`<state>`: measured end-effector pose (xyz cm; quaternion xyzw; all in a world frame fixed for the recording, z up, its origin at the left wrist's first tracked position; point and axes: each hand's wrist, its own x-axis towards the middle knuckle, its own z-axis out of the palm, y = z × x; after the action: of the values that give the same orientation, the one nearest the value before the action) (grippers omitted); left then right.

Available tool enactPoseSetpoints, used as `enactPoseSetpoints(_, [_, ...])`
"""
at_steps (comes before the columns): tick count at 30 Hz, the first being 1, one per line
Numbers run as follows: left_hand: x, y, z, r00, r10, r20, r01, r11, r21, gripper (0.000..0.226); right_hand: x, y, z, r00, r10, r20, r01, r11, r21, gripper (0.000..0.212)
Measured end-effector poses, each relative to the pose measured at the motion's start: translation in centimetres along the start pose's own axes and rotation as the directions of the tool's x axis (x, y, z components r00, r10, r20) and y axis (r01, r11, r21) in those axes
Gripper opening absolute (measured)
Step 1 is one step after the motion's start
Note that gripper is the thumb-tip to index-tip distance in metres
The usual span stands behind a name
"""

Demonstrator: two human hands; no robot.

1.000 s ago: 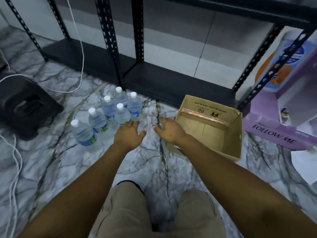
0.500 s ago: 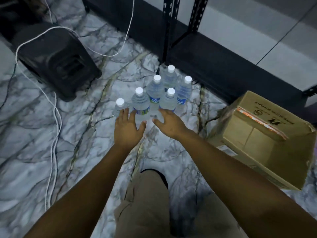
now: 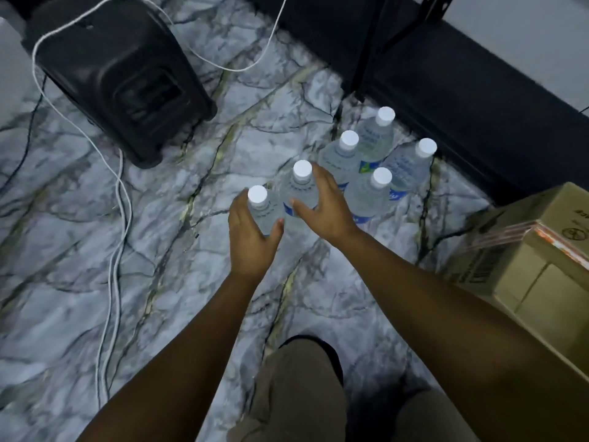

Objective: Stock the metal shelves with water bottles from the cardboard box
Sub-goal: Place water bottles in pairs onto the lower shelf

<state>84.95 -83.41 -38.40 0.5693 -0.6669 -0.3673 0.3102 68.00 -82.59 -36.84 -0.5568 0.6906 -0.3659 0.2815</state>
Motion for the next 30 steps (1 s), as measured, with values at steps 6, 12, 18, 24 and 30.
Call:
enactPoseSetpoints(6, [1.9,-1.6,0.8,0.999,0.054,-0.001,-0.054,0.996,-0.072,0.062,1.8,1.8,2.5,0.985,-0.069,-0.158,0.075,0.997,0.032,0.065])
enactPoseSetpoints(12, [2.3,-2.3,1.7,0.993,0.072,-0.093,-0.081,0.992,-0.096,0.067,3.0,3.1,4.1,0.966,-0.099,-0.239,0.115,0.992,0.054,0.07])
enactPoseSetpoints(18, [2.6,-2.2,1.9,0.987,0.08,-0.139,-0.095,0.989,-0.109,0.057,3.4,3.2,4.6,0.947,-0.11,-0.302,0.13,0.991,0.046,0.064])
enactPoseSetpoints(24, [3.3,-2.5,0.9,0.997,0.077,-0.022,-0.079,0.987,-0.143,0.055,3.5,3.0,3.8,0.967,-0.067,-0.246,0.083,0.995,0.055,0.062])
enactPoseSetpoints(30, [3.9,-2.5,-0.8,0.987,0.044,0.154,-0.019,0.986,-0.163,0.058,3.2,2.9,2.2,1.0,0.022,-0.013,-0.02,0.988,0.155,0.061])
